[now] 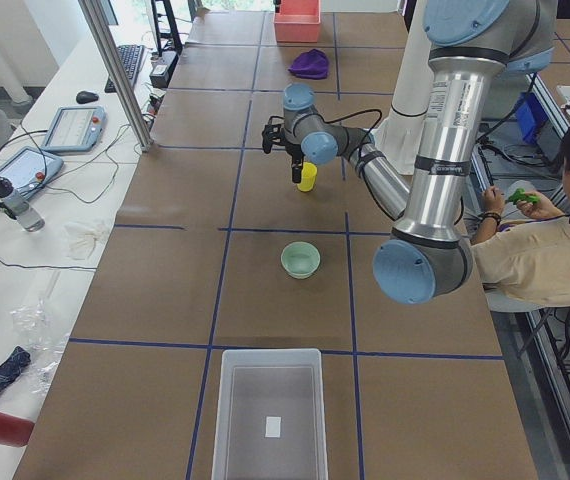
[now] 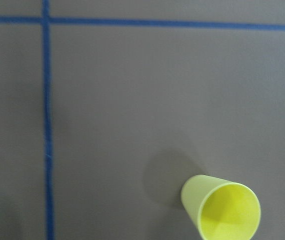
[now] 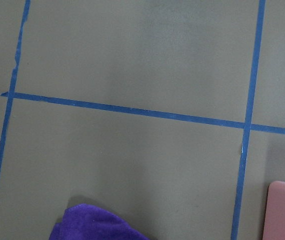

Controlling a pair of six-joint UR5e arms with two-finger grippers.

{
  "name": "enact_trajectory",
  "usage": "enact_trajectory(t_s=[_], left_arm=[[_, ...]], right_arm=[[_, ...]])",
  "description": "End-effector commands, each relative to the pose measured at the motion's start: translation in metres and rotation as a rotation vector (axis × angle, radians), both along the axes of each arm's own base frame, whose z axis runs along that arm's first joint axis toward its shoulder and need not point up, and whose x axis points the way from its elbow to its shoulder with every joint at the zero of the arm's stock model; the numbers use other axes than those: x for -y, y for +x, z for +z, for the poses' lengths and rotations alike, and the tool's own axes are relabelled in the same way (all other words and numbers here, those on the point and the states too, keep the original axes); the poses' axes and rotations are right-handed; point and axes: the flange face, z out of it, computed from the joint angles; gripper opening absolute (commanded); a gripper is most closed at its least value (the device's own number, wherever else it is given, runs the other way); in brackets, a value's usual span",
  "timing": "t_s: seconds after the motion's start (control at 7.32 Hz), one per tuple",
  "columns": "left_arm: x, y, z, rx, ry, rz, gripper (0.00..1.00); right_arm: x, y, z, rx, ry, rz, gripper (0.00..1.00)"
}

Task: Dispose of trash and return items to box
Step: 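Move the left gripper over the yellow paper cup and lower, then close the left gripper on the yellow paper cup's rim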

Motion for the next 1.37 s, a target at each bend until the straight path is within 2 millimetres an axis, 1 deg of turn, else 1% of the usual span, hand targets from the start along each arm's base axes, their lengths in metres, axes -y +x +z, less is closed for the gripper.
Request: enact_trajectory(t_s=[0.0,0.14,0.27,0.41,0.55,0.68,0.96,1.09,1.23], left_arm=[[0.007,0.045,0.013,0.041,-0.051,0.004,1.0],[0.011,0.05,0.018,0.054,-0.054,-0.001,1.0],[0.003,0.068,0.017,0.057,-0.053,0.026,1.0],[0.0,0.079,0.019,0.064,-0.057,0.042,1.0],[0.002,0.083,0.018,0.064,-0.056,0.044,1.0],[-0.001,0.092,0.026,0.079,-0.063,0.058,1.0],[-0.008,0.102,0.029,0.09,-0.053,0.064,1.0],[-0.007,0.106,0.034,0.099,-0.054,0.063,0.99],[-0.007,0.115,0.036,0.086,-0.045,0.07,0.99]], right_arm=[[0.0,-0.001,0.003,0.008,-0.006,-0.003,1.0],[-0.001,-0.002,0.001,0.024,-0.009,-0.007,1.0],[-0.001,-0.002,0.001,0.025,-0.009,-0.007,1.0],[0.0,-0.002,0.004,0.023,-0.013,-0.007,1.0],[-0.001,-0.002,0.003,0.025,-0.012,-0.007,1.0],[-0.001,-0.002,0.003,0.025,-0.012,-0.007,1.0],[0.0,-0.002,0.003,0.025,-0.013,-0.007,1.0],[0.0,-0.002,0.003,0.025,-0.013,-0.007,1.0],[-0.001,-0.002,0.003,0.026,-0.012,-0.007,1.0]])
